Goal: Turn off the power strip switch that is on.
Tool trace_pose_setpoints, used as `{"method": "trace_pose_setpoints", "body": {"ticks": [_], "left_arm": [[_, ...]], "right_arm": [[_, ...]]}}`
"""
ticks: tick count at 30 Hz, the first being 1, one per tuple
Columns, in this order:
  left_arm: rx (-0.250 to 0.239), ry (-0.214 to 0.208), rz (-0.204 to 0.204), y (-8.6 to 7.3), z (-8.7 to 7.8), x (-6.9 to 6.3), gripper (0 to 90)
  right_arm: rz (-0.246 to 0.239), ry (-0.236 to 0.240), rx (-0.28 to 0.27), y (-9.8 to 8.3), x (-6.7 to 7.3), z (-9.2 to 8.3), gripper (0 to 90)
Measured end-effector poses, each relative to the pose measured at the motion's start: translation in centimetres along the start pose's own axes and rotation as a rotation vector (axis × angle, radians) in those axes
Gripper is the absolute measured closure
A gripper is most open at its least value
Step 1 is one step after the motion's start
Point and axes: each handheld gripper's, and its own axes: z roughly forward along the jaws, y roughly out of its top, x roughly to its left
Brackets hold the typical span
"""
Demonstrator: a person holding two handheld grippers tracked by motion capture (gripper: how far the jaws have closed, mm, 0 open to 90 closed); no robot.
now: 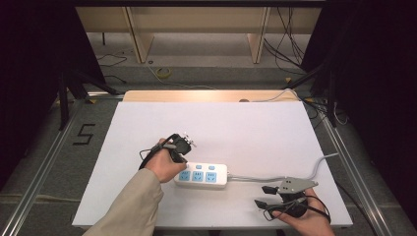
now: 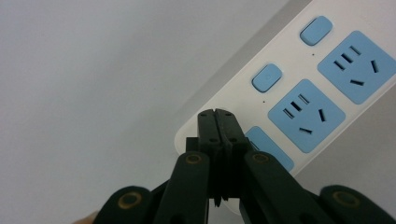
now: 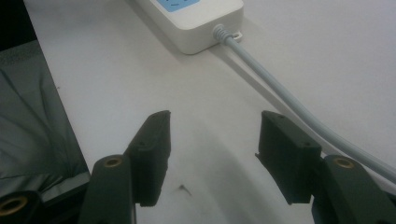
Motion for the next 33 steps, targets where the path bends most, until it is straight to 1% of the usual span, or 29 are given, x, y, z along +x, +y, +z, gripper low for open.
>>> {"method": "trace_pose_setpoints", "body": {"ticks": [7,11,18,21,22,26,28,32,33], "left_arm": [[0.013,-0.005,0.013,0.5,0.1,0.0,89.6],[0.017,-0.004,0.012,0.5,0.2,0.1,89.7],[0.023,-0.004,0.024,0.9,0.0,0.2,89.6],[0.025,-0.004,0.022,1.0,0.0,0.2,89.7],[0.031,-0.005,0.031,1.1,0.0,0.2,89.7],[0.037,-0.011,0.034,1.3,0.2,0.1,89.7],[0.042,-0.011,0.046,1.5,0.2,0.1,89.7],[0.052,-0.016,0.054,1.6,0.5,0.0,89.7],[0.048,-0.018,0.051,1.6,0.5,0.0,89.7]], "right_arm": [[0.000,0.000,0.000,0.0,0.0,0.0,44.5],[0.000,0.000,-0.001,0.0,0.0,0.0,44.4],[-0.005,0.002,0.003,0.0,0.0,0.1,44.2],[-0.003,0.003,0.001,0.0,0.0,0.0,44.1],[-0.003,0.003,0.001,0.0,0.0,0.0,44.1],[-0.003,0.004,0.002,0.0,0.0,0.1,43.9],[-0.002,0.005,0.001,0.0,0.0,0.1,43.9],[-0.004,0.004,0.003,0.0,0.0,0.1,43.9],[-0.002,0.005,0.001,0.0,0.0,0.0,43.9]]}}
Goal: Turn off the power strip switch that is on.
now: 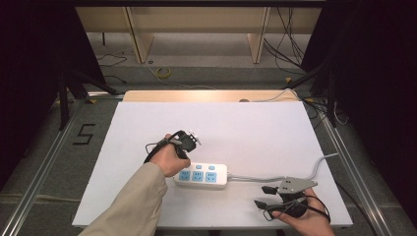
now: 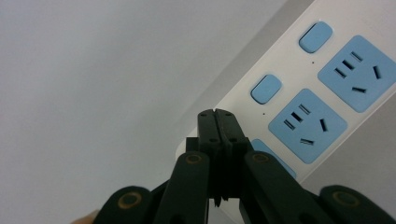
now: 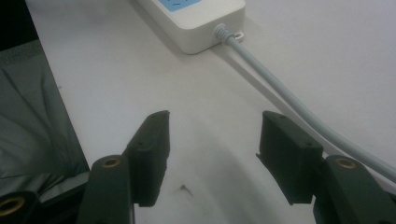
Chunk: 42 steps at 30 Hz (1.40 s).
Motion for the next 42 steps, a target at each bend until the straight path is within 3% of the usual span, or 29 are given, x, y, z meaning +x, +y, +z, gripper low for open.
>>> {"method": "trace_pose_setpoints", "body": {"ticks": [42], "left_arm": [[0.090,-0.018,0.056,1.4,1.1,-0.2,89.7]], "right_arm": [[0.002,0.007,-0.008,0.1,0.0,-0.1,43.8]]}}
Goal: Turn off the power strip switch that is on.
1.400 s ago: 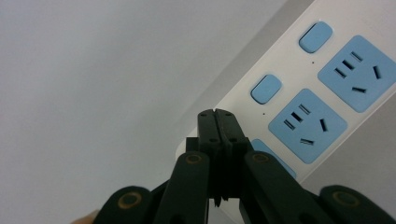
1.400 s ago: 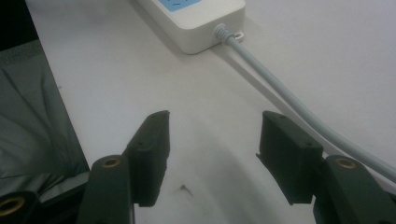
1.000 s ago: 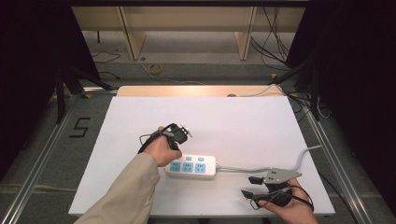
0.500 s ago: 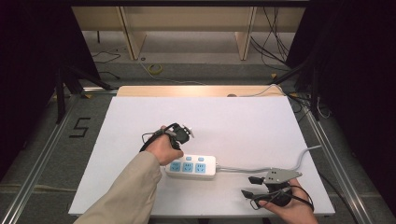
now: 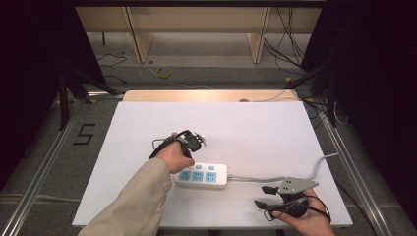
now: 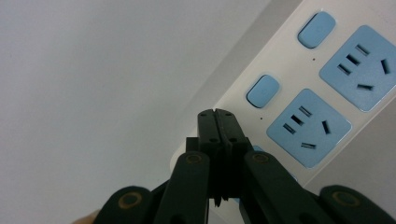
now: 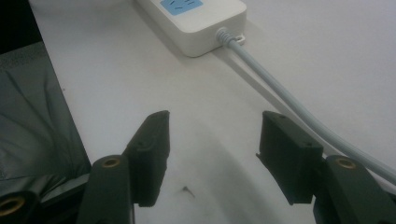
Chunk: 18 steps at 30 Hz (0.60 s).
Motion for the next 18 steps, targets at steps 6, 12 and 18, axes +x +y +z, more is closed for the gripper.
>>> {"method": "trace_pose_setpoints", "body": {"ticks": [6,12,18], "left_arm": [[0.016,0.005,0.017,0.02,0.01,0.04,89.7],[0.025,0.017,0.041,-0.04,-0.13,0.00,89.7],[0.042,0.013,0.078,-0.19,-0.08,0.14,89.7]], "right_arm": [[-0.005,0.003,0.002,0.00,-0.07,0.06,43.8],[0.001,0.002,-0.001,0.03,0.00,0.06,43.9],[-0.001,0.003,-0.001,0.04,-0.02,0.08,43.9]]}}
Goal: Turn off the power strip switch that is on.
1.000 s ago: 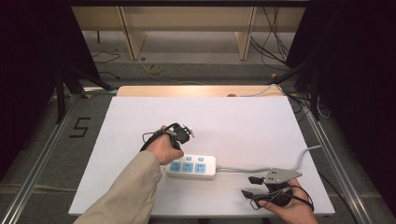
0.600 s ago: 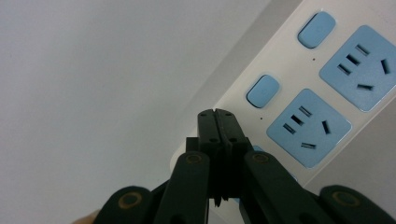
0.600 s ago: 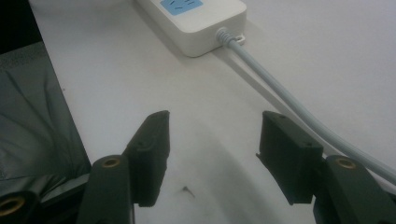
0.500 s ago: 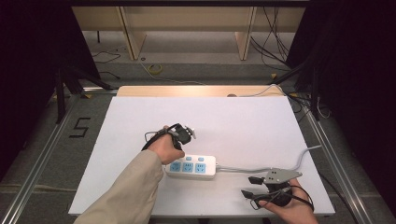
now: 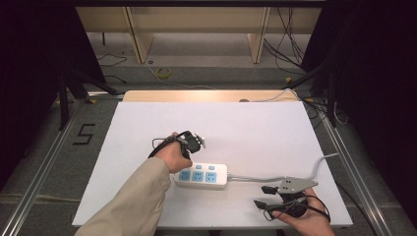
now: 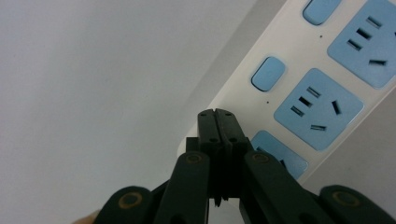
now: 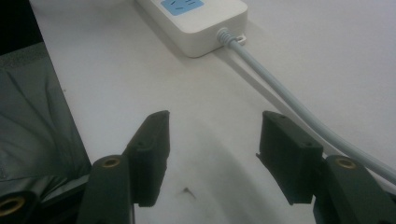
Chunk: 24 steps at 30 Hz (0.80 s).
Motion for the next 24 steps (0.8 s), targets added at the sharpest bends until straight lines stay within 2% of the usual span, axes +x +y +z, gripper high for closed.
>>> {"method": "trace_pose_setpoints", "body": {"ticks": [6,10,14,17,24], "left_arm": [[0.015,-0.008,0.035,0.13,0.26,0.01,89.7],[0.018,-0.014,0.042,0.18,0.45,-0.02,89.7],[0.024,-0.015,0.045,0.28,0.47,0.05,89.7],[0.020,-0.025,0.030,0.36,0.53,0.09,89.7],[0.034,-0.028,0.038,0.32,0.80,0.31,89.7]], "right_arm": [[0.000,0.001,0.003,-0.01,-0.02,0.00,43.9],[-0.001,0.001,0.003,-0.03,-0.02,-0.01,43.9],[0.001,0.000,0.001,-0.02,-0.04,-0.02,43.9],[0.001,0.000,0.002,-0.03,-0.03,-0.01,43.9],[-0.002,0.001,0.004,-0.05,-0.07,-0.04,43.9]]}}
